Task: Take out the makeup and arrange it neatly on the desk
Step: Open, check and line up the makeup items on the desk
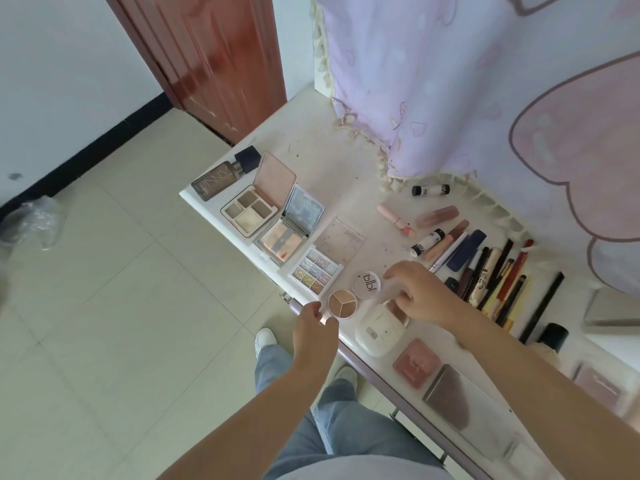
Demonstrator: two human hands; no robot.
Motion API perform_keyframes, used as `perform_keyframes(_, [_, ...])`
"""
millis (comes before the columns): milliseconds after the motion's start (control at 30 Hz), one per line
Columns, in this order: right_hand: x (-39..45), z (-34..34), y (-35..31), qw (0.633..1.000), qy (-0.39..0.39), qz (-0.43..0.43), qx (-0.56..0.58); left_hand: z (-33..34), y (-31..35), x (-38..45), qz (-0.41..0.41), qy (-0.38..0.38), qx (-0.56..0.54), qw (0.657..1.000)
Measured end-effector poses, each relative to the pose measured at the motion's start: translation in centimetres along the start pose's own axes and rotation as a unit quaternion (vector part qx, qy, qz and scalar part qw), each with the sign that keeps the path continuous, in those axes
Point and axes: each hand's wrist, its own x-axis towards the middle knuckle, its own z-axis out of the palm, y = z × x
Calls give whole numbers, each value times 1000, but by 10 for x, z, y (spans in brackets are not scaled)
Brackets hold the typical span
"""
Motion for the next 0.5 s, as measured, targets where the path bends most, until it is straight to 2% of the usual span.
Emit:
perform_keyframes(67, [-18,-1,4,998,-49,-39,-9,2,-7,-7,70,-4,39,997])
perform_keyframes(133, [-31,3,8,993,-108,-34,-45,5,-14,-13,154,-28,105,982])
perform_keyframes(233, [-36,9,9,992,-117,3,-54,15,-16,-19,252,-98,280,921])
perform_keyframes(333, [-37,8,7,993,-105,9,-46,25,-10,-23,276,-122,393,869])
perform_keyframes(500, [-46,2,-1,991,-115,43,53,34,-6,-23,310,-86,494,808])
